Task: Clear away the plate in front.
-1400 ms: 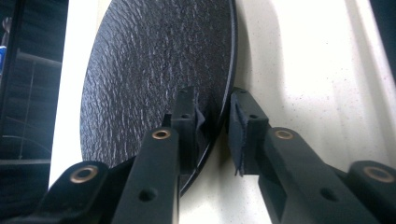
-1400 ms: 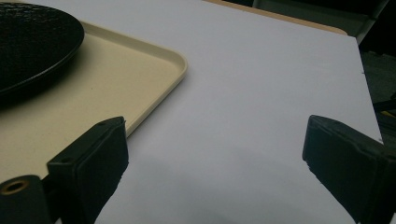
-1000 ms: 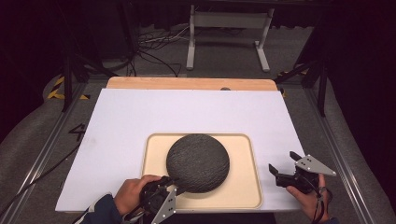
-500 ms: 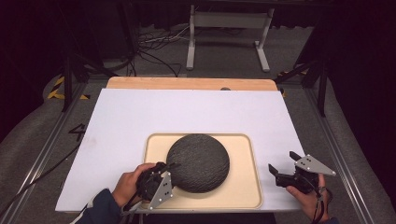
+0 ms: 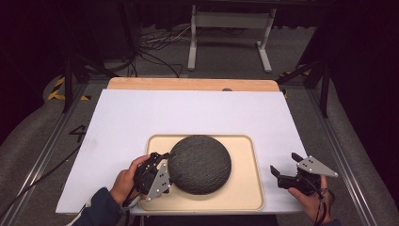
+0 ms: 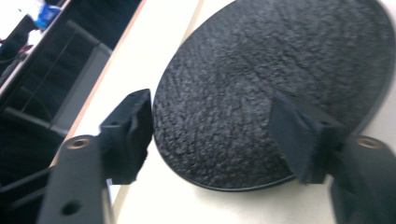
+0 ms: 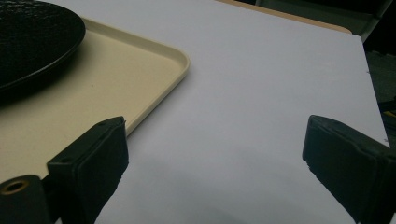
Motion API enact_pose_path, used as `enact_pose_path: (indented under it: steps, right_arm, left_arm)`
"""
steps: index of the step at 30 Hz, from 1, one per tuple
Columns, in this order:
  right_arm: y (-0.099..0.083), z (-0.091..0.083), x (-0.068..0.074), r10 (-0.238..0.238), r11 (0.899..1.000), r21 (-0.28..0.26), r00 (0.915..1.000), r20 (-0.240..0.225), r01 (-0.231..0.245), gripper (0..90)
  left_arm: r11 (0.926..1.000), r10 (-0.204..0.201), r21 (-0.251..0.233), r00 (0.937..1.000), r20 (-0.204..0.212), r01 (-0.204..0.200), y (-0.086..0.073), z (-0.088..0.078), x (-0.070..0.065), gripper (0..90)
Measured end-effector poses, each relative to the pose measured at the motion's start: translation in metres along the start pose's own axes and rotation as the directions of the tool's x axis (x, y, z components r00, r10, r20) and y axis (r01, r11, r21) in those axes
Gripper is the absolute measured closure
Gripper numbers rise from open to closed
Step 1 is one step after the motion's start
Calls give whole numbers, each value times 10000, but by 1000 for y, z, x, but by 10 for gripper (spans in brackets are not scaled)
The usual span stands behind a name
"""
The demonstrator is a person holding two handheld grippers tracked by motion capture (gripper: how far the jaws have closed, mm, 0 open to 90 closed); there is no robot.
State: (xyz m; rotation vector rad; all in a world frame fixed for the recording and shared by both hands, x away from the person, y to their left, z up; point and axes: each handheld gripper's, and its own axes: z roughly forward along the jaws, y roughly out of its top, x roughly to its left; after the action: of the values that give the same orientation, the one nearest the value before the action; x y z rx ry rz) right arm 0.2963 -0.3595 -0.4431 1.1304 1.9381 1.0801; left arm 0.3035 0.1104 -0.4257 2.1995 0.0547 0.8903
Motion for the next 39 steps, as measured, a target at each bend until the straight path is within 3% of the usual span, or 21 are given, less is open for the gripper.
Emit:
enact_pose_path:
  steps: [19,39]
  right_arm:
    - [0,0,0,9,10000,-5,10000,36,-9,75]
    - [0,-1,0,0,10000,-14,10000,29,0,75]
  left_arm:
    - [9950,-966,235,9953,-79,968,-11,-4,22,125]
    - [9813,-1746,757,9838,-399,1772,-38,-8,46,86]
